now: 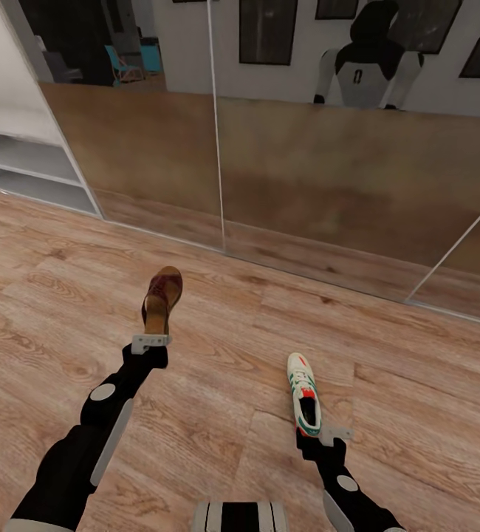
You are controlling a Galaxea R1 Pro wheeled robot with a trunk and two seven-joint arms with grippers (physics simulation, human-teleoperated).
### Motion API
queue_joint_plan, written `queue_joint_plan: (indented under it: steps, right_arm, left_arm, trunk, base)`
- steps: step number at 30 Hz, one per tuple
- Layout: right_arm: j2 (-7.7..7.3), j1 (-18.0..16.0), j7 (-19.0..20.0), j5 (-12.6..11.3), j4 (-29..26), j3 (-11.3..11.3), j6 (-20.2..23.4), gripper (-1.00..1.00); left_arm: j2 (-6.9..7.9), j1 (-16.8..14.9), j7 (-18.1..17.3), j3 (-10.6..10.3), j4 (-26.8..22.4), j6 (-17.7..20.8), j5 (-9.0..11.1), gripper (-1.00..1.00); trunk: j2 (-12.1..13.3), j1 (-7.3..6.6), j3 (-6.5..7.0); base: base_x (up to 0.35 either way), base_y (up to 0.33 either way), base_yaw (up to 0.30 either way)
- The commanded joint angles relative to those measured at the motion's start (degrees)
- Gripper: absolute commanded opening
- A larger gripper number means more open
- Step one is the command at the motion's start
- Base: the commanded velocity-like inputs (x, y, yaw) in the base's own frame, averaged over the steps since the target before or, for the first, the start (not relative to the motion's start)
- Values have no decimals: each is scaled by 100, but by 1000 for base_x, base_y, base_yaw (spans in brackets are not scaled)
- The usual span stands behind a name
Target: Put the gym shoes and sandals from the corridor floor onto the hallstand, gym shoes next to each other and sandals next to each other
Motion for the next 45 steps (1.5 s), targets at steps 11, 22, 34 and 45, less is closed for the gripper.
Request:
queue_joint_plan:
  steps: [11, 22, 34, 45]
  right_arm:
    - [-13, -4, -39, -44, -76, 36, -22, 100]
    - [-29, -4, -45, -44, -397, 27, -35, 100]
    - [-44, -4, -45, -44, -520, 20, -38, 100]
    - [-47, -4, -46, -44, -739, 16, -38, 100]
  left_arm:
    - [4, -3, 16, -11, -8, 29, 47, -100]
    - [4, -3, 16, -11, -9, 29, 42, -100]
    - [4, -3, 16, -11, -7, 29, 42, -100]
    - [4, -3, 16, -11, 0, 29, 42, -100]
  trunk:
    - [-9, 11, -155]
    - [-13, 19, -263]
    - [-18, 30, -368]
    - [-33, 58, -708]
  base:
    - [0, 0, 0]
    - [0, 0, 0]
    - [0, 0, 0]
    - [0, 0, 0]
